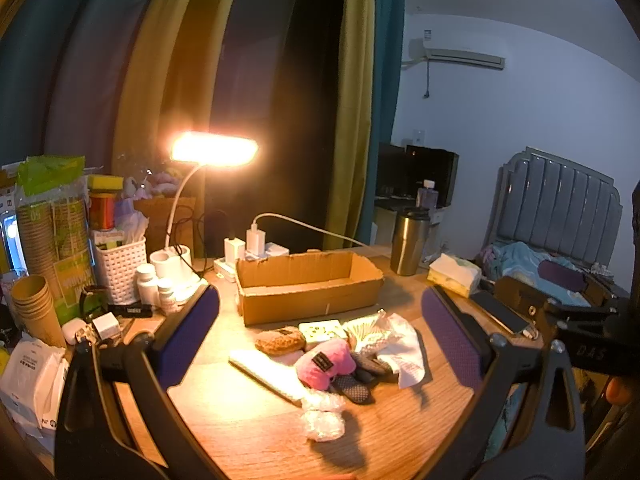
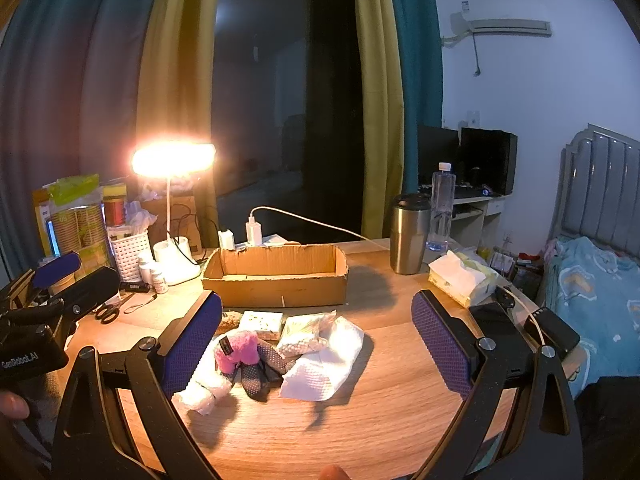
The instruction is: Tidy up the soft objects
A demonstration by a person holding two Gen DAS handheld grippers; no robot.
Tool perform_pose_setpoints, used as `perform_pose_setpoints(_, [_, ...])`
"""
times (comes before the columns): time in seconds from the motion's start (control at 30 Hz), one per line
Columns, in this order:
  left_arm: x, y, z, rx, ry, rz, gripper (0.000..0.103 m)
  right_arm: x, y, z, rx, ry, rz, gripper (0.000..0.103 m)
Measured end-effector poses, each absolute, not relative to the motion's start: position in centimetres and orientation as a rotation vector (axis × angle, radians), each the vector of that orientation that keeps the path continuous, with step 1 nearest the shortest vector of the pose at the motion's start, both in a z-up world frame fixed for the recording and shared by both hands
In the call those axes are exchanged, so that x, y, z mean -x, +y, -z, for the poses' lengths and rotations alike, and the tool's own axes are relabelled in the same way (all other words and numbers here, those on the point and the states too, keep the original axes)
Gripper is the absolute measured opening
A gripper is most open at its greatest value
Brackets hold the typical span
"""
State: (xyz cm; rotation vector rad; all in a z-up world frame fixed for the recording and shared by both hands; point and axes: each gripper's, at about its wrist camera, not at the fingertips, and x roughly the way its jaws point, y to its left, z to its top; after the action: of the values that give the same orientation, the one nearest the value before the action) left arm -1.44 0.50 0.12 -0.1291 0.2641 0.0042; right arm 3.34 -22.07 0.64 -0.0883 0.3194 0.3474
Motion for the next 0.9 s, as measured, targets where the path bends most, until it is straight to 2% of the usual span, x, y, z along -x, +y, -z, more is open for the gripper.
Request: perform_pose_setpoints(0.9, [1.45,0.28,-0.19,0.128,0.263,-0.002,0.102,-3.37,-22.17,-0.69,0.087,0.321,-0.348,0.097])
